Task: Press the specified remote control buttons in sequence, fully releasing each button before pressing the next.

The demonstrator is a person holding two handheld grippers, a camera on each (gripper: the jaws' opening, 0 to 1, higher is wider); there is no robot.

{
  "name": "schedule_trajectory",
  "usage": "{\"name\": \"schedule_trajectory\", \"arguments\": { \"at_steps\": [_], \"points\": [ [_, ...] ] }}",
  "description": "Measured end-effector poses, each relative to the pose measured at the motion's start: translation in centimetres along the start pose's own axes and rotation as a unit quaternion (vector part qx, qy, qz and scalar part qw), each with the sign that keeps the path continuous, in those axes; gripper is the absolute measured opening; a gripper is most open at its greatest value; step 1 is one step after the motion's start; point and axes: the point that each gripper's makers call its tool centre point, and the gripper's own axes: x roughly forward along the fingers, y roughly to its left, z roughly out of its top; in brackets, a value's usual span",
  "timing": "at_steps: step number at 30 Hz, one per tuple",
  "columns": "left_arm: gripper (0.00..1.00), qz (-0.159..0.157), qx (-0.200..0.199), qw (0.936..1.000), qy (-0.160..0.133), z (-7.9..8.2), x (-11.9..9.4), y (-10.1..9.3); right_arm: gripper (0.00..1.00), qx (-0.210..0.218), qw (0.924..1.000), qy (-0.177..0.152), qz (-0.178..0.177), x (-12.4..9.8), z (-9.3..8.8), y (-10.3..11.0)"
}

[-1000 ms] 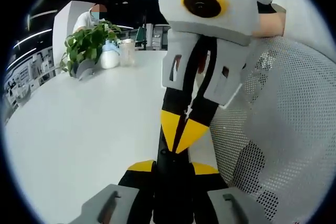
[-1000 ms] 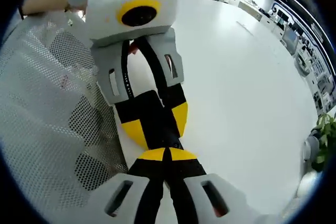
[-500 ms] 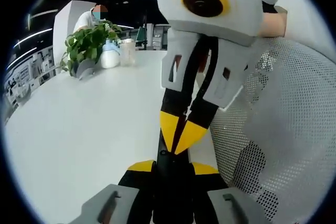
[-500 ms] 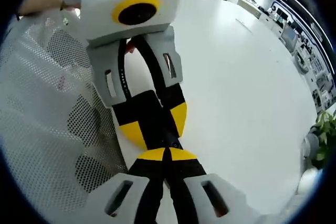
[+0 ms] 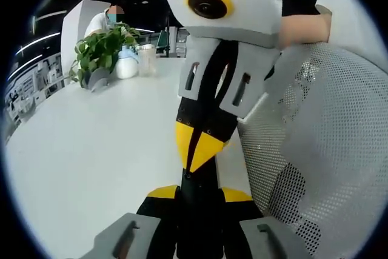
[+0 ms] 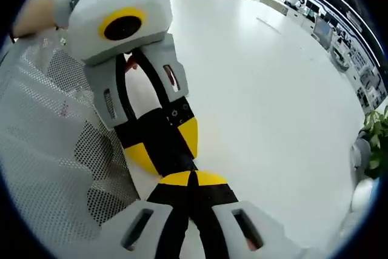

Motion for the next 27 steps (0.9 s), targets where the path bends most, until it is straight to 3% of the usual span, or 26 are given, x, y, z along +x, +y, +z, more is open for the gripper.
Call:
{"name": "schedule_trajectory", "arguments": {
  "at_steps": [5, 9, 14, 17, 23, 27],
  "points": [
    [0.25, 0.000, -0.032, 0.9992, -0.025, 0.07, -0.12, 0.13, 0.00, 0.006, 1.0000, 0.000, 0.007, 0.29, -0.02, 0.03],
    [0.25, 0.000, -0.030, 0.9992, -0.028, 0.11, -0.03, 0.09, 0.00, -0.006, 0.9998, 0.010, 0.016, 0.46, 0.11, 0.04],
    [0.25, 0.001, -0.036, 0.9987, -0.037, 0.09, -0.06, 0.16, 0.00, 0.013, 0.9977, 0.056, 0.037, 0.62, 0.06, -0.07],
    [0.25, 0.000, -0.050, 0.9976, -0.049, 0.11, -0.10, 0.23, 0.00, 0.048, 0.9943, 0.081, 0.050, 0.71, -0.13, -0.15],
    [0.25, 0.001, -0.054, 0.9971, -0.053, 0.24, -0.08, 0.19, 0.00, 0.065, 0.9879, 0.125, 0.064, 0.93, -0.11, -0.33],
    [0.25, 0.007, -0.010, 0.9992, -0.038, 0.10, 0.08, -0.03, 0.00, 0.076, 0.9830, 0.151, 0.072, 1.00, -0.13, -0.35]
  ]
}}
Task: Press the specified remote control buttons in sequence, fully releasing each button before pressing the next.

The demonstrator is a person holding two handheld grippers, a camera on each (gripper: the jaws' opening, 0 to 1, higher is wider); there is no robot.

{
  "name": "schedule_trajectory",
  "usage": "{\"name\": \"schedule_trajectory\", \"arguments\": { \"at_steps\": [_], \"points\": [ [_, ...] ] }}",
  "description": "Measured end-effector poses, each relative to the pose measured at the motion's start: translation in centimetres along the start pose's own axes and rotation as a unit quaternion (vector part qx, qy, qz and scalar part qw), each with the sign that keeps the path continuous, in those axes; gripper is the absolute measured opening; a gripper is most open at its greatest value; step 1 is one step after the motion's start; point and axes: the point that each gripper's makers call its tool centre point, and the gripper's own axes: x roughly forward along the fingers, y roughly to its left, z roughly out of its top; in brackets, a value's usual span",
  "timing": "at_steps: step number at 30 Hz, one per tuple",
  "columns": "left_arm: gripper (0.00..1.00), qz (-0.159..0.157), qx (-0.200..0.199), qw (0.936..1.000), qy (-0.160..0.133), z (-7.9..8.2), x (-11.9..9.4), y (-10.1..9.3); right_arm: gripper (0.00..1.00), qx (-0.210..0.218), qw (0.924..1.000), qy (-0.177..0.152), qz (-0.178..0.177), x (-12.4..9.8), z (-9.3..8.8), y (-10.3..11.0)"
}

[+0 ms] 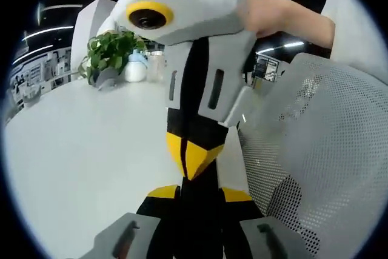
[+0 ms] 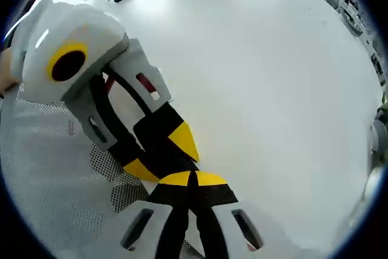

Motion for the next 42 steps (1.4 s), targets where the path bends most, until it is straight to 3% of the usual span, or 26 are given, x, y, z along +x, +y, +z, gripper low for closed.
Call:
{"name": "schedule_trajectory", "arguments": {
  "at_steps": [5, 8, 10, 12, 18, 20, 23, 28, 30, 32, 42],
  "points": [
    [0.25, 0.000, -0.018, 0.9998, -0.012, 0.0, 0.0, 0.1, 0.00, 0.014, 0.9999, 0.005, 0.008, -0.1, -0.2, 0.0],
    [0.25, 0.000, -0.014, 0.9999, -0.010, 0.0, 0.0, 0.1, 0.00, 0.010, 0.9998, -0.018, 0.003, -0.2, -0.3, 0.1],
    [0.26, -0.001, -0.015, 0.9998, -0.010, 0.0, 0.0, 0.1, 0.00, -0.006, 0.9989, -0.046, -0.006, -0.2, -0.2, 0.2],
    [0.26, -0.001, -0.015, 0.9998, -0.011, 0.0, 0.0, 0.0, 0.00, 0.010, 0.9965, -0.081, -0.012, -0.3, -0.1, 0.2],
    [0.26, -0.001, -0.015, 0.9999, -0.008, 0.0, 0.0, 0.0, 0.00, 0.029, 0.9828, -0.181, -0.021, -0.5, 0.1, 0.3],
    [0.26, -0.001, -0.014, 0.9999, -0.006, 0.0, 0.0, 0.0, 0.00, 0.034, 0.9806, -0.192, -0.024, -0.6, -0.2, 0.3],
    [0.26, -0.002, -0.010, 0.9999, -0.003, 0.0, 0.0, 0.0, 0.00, 0.002, 0.9852, -0.170, -0.026, -0.5, -0.1, 0.6],
    [0.26, -0.003, -0.014, 0.9999, -0.003, 0.0, 0.0, 0.0, 0.00, -0.032, 0.9855, -0.164, -0.029, -0.4, 0.5, 1.7],
    [0.26, -0.003, -0.014, 0.9999, -0.003, 0.1, 0.0, 0.0, 0.00, -0.069, 0.9851, -0.151, -0.044, -0.4, 0.4, 1.7],
    [0.25, -0.004, -0.015, 0.9999, -0.003, 0.1, 0.0, 0.0, 0.00, -0.072, 0.9852, -0.149, -0.045, -0.3, 0.4, 1.9],
    [0.25, -0.005, -0.011, 0.9999, -0.003, 0.1, 0.0, -0.1, 0.00, -0.197, 0.9691, -0.124, -0.081, -0.3, 0.0, 2.6]
  ]
}}
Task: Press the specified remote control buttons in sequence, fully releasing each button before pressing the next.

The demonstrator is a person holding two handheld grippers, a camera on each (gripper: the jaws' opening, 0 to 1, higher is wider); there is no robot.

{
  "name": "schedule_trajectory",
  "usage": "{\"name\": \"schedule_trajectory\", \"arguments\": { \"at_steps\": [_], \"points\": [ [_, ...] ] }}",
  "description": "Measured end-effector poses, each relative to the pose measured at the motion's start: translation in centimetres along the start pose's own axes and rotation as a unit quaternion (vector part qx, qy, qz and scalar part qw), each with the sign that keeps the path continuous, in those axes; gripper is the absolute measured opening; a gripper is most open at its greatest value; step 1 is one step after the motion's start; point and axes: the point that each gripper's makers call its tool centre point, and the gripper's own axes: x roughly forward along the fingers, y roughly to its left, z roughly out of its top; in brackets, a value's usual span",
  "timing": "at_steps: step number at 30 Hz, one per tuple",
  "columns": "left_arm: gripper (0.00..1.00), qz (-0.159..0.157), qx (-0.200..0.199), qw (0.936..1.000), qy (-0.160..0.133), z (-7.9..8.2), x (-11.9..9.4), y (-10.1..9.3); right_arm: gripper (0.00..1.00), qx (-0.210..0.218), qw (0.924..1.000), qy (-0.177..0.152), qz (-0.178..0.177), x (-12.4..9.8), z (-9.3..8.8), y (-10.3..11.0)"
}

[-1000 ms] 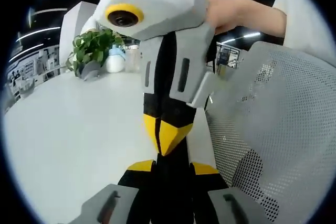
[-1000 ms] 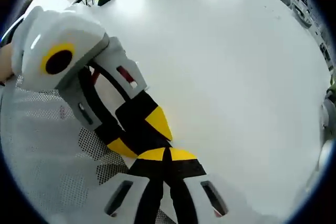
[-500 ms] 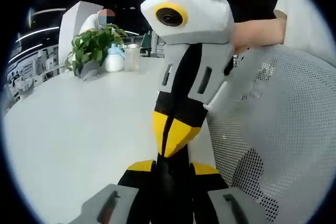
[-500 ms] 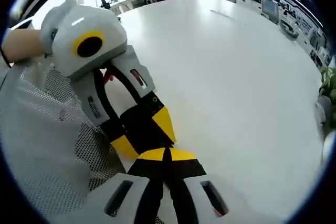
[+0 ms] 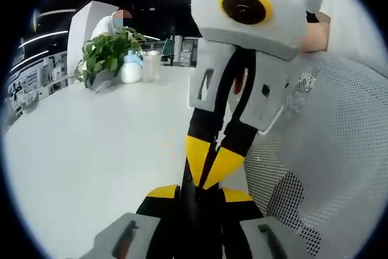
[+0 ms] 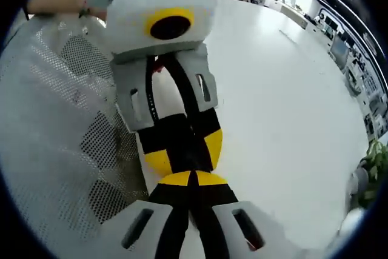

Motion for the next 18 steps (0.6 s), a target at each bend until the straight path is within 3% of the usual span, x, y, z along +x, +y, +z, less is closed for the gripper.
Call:
{"name": "schedule_trajectory", "arguments": {
  "at_steps": [2, 7, 12, 18],
  "points": [
    [0.25, -0.001, 0.002, 1.0000, 0.001, -0.01, 0.02, 0.00, 0.00, 0.002, 1.0000, 0.002, 0.001, 0.02, 0.04, 0.06],
    [0.25, -0.002, 0.002, 1.0000, 0.001, 0.00, 0.03, -0.02, 0.00, 0.113, 0.9931, -0.001, 0.033, 0.01, -0.08, -0.34],
    [0.25, -0.002, 0.002, 1.0000, 0.001, 0.02, 0.02, -0.05, 0.00, 0.064, 0.9966, 0.031, 0.042, 0.18, 0.00, -0.18],
    [0.25, -0.002, 0.002, 1.0000, 0.002, 0.02, 0.02, -0.07, 0.00, 0.066, 0.9970, 0.028, 0.028, 0.12, -0.12, -0.17]
  ]
}}
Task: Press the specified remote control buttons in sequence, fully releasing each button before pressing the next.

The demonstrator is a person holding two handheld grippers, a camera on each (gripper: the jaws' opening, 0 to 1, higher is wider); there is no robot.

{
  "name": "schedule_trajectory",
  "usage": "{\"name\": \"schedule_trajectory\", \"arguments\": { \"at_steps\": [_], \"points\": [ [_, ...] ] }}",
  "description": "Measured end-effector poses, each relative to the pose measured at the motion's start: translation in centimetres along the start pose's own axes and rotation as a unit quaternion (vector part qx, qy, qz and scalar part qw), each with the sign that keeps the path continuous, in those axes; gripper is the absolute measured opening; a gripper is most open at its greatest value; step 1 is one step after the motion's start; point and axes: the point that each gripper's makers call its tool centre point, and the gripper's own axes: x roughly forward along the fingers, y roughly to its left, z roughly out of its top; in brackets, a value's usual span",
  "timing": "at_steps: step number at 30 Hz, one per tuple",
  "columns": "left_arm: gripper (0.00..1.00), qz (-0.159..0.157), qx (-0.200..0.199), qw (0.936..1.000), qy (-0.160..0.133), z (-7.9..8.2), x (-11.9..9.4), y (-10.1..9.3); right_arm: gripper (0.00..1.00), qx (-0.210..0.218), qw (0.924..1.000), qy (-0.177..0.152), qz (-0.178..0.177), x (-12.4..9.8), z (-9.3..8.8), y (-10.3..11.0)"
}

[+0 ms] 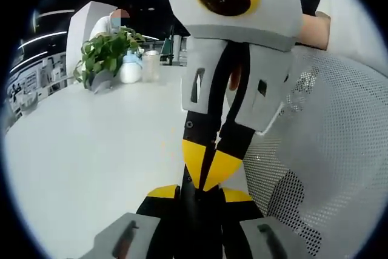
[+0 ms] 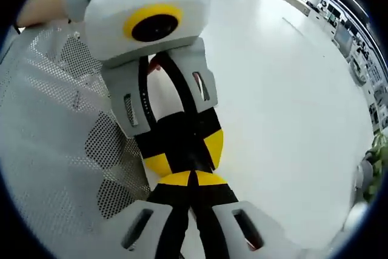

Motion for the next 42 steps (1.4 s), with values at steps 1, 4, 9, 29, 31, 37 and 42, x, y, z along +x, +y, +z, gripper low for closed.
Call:
{"name": "schedule_trajectory", "arguments": {
  "at_steps": [1, 4, 9, 29, 31, 37, 42],
  "points": [
    [0.25, 0.000, 0.000, 1.0000, 0.000, 0.0, 0.0, 0.0, 0.00, 0.008, 0.9999, -0.006, -0.002, 0.0, 0.0, -0.1],
    [0.25, 0.000, 0.001, 1.0000, 0.001, 0.0, 0.0, 0.0, 0.00, 0.048, 0.9979, -0.043, -0.009, -0.1, 0.1, -0.2],
    [0.25, -0.001, 0.001, 1.0000, 0.002, 0.0, -0.1, 0.0, 0.00, 0.049, 0.9974, -0.053, -0.001, -0.1, 0.1, -0.1],
    [0.26, -0.001, 0.034, 0.9992, 0.020, -0.2, 0.0, -0.1, 0.00, -0.078, 0.9957, -0.050, -0.005, 0.4, 1.3, 0.7],
    [0.26, 0.006, 0.060, 0.9977, 0.032, -0.2, 0.2, -0.3, 0.00, -0.091, 0.9948, -0.045, 0.004, 0.4, 1.4, 1.1],
    [0.26, 0.014, 0.039, 0.9988, 0.026, -0.4, 0.2, -0.1, 0.00, -0.103, 0.9938, -0.032, 0.027, 0.5, 1.4, 1.2],
    [0.26, 0.013, 0.041, 0.9987, 0.027, -0.5, 0.3, 0.0, 0.00, -0.080, 0.9958, -0.042, 0.018, 0.4, 1.3, 1.3]
  ]
}}
